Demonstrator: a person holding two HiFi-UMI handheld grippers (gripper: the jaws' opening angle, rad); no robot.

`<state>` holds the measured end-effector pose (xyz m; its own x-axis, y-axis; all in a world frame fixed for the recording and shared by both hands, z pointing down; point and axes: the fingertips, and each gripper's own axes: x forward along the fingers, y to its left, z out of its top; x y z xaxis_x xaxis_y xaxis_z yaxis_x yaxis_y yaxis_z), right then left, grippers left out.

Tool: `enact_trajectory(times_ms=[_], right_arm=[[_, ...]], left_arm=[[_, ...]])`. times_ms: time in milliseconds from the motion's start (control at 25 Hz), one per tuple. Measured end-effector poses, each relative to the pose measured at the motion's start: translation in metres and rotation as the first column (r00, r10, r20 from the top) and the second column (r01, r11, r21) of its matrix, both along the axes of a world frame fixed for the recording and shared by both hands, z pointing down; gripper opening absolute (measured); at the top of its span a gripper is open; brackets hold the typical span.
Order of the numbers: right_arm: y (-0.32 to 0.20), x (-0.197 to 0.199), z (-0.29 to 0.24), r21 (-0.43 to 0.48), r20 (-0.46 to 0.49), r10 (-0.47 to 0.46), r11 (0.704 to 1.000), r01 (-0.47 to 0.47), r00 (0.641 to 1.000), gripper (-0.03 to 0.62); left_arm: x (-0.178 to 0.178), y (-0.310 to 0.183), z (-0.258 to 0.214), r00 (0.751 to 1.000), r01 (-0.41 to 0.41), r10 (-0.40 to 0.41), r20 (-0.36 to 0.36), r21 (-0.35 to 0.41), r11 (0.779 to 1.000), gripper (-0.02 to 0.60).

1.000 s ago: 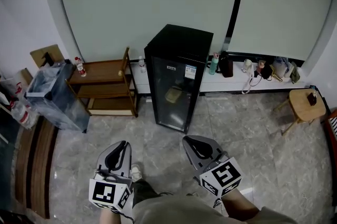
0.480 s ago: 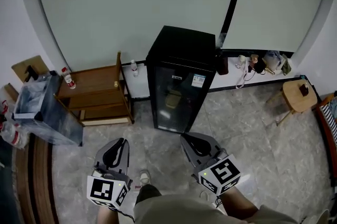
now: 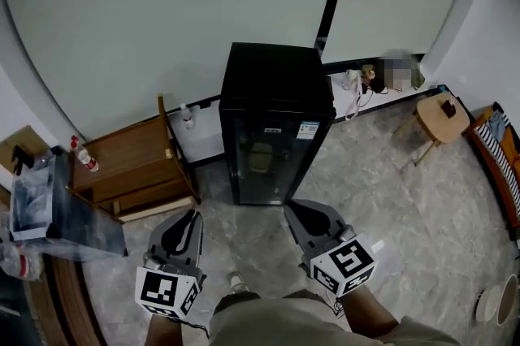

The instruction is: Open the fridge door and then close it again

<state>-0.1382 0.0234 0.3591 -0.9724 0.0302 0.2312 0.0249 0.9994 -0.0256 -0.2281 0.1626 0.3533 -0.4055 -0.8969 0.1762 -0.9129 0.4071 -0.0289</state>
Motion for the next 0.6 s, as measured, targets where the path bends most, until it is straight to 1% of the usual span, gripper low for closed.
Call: enact_trajectory(times_ms=[120,280,480,600], right_arm=[[0.002,-0.023,0.002,0.005,-0.011,0.046,0.999,-0.046,0.999,-0.003],[0.007,-0.041,0.004,0.021,-0.024,0.079,0.997,-0.078,0.997,-0.003],[0.004,-0.043,0.001,0.043,-0.033,0.112,0.993,-0.111,0.993,-0.003],[0.000,-0.041,-0.002,0.047,-0.026,0.128,0.991,-0.126,0.991,-0.003]], left_arm=[[-0.023,-0.001,0.003,0.999,-0.050,0.050,-0.012,0.000,0.999,0.029],[-0.045,0.001,0.007,0.995,-0.099,0.099,-0.027,0.005,0.995,0.029],[-0.055,-0.003,0.006,0.991,-0.130,0.130,-0.028,0.025,0.991,0.031],[-0.053,-0.007,0.003,0.989,-0.142,0.143,-0.027,0.034,0.989,0.031]])
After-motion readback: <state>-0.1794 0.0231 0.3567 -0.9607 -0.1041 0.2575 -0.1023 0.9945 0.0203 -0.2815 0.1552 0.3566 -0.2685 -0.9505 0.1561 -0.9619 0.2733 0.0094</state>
